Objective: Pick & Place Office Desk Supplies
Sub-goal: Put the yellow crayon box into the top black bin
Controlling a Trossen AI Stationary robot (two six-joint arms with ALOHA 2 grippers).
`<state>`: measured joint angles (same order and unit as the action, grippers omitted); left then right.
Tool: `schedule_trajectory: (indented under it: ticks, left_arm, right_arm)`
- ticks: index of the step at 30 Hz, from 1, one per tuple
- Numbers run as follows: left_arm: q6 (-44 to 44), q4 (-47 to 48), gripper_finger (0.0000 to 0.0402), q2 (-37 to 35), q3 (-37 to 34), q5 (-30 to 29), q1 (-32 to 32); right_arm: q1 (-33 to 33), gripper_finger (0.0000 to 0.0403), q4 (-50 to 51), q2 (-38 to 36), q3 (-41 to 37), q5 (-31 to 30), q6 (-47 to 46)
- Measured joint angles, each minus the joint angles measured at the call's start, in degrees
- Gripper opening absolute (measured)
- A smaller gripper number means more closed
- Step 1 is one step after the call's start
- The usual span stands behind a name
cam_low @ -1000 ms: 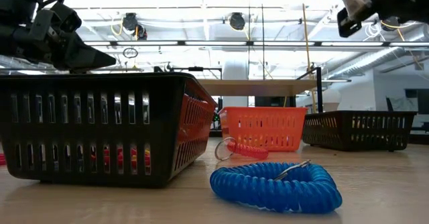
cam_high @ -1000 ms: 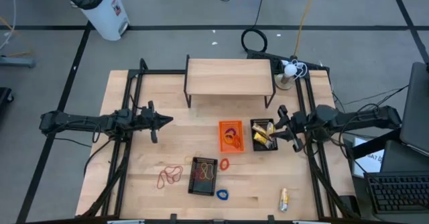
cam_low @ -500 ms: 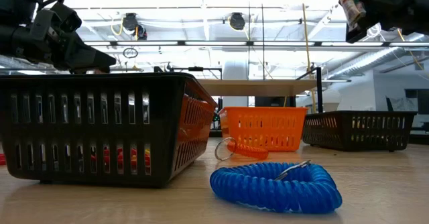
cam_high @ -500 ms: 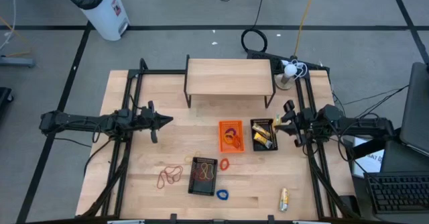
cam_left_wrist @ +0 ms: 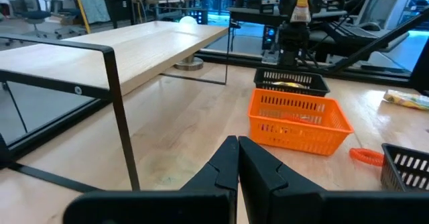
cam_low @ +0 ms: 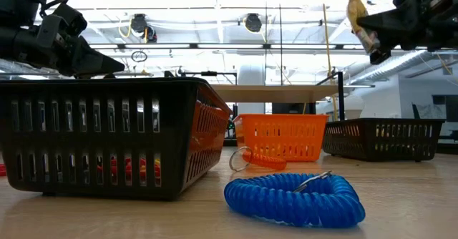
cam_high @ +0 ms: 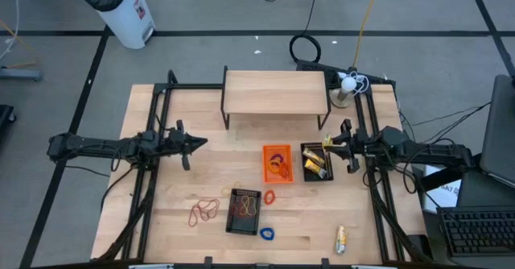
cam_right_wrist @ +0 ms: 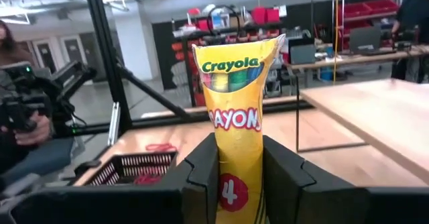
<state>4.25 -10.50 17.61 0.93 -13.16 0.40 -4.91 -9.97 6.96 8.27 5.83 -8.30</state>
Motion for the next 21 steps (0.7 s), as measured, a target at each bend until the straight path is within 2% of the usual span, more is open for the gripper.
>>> schedule_trajectory:
  ticks: [16,21]
  left_arm:
    - [0.5,0.1,0.001,0.0,0.0,0.0,0.0]
    - [0.5,0.0,0.001,0.0,0.0,0.0,0.0]
  right_arm:
    - [0.0,0.0079,2.2,0.2,0.1,-4.3,0.3]
    - [0.0,0.0075,2.2,4.2,5.4,-4.7,0.1]
